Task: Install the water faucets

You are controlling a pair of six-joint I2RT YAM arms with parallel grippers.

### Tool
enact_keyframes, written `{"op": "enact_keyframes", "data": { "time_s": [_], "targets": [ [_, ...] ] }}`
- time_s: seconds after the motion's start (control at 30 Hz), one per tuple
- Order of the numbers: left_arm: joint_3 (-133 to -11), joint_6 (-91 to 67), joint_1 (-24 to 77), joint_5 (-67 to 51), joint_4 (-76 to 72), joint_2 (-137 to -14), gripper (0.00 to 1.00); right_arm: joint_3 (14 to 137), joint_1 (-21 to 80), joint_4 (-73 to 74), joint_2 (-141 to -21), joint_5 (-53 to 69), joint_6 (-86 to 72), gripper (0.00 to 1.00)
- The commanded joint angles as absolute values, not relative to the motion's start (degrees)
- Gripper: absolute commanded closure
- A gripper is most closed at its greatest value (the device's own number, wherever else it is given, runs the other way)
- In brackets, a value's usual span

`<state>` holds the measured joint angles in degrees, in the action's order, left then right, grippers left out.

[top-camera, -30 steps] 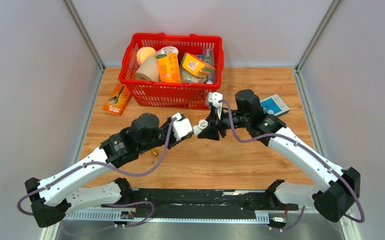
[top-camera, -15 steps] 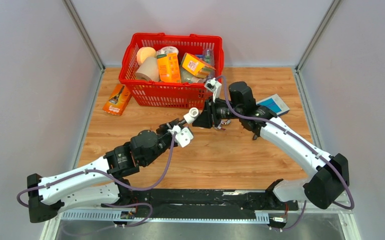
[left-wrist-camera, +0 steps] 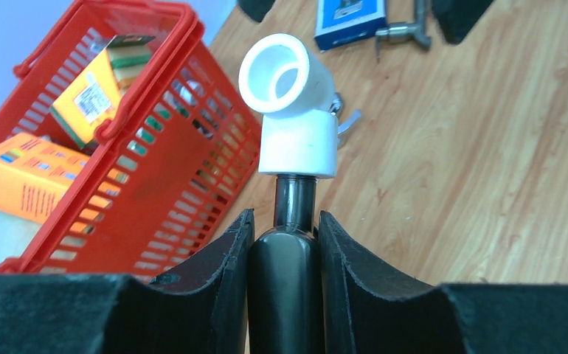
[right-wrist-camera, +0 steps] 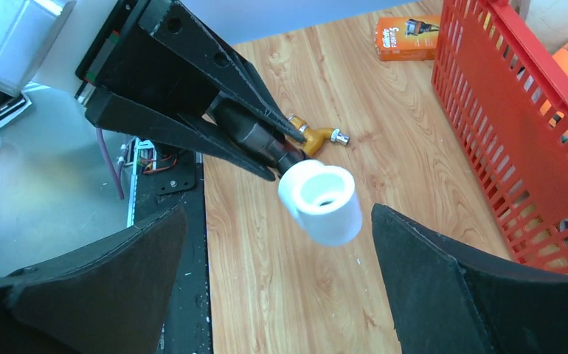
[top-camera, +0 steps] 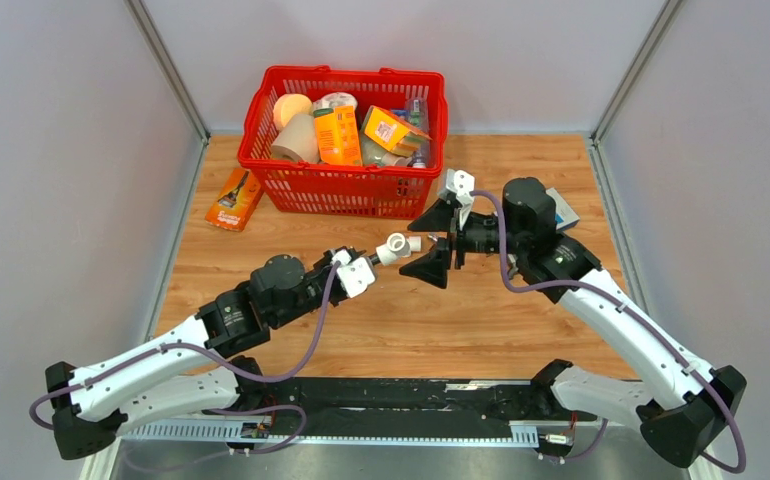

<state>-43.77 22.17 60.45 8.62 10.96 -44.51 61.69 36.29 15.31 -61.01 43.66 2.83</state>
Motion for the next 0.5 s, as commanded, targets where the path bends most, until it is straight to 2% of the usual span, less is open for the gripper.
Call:
{"op": "enact_keyframes", "data": {
  "time_s": [0.0,0.27,0.47],
  "targets": [
    [-47.90,21.36,60.38,1.85,5.97,-43.85,1.00,61.35,36.21,12.48,-61.96,46.76,4.67,0.00],
    [-50.45,22.85,60.47,-1.05,5.63,-45.97,1.00,61.00,36.21,11.52,-63.63,52.91,4.75,0.00],
    [-51.76,23.64,60.38,-2.28,4.48,-46.93,1.00,60.38,36.21,11.25,-65.47,54.75,3.61,0.24]
  ]
}}
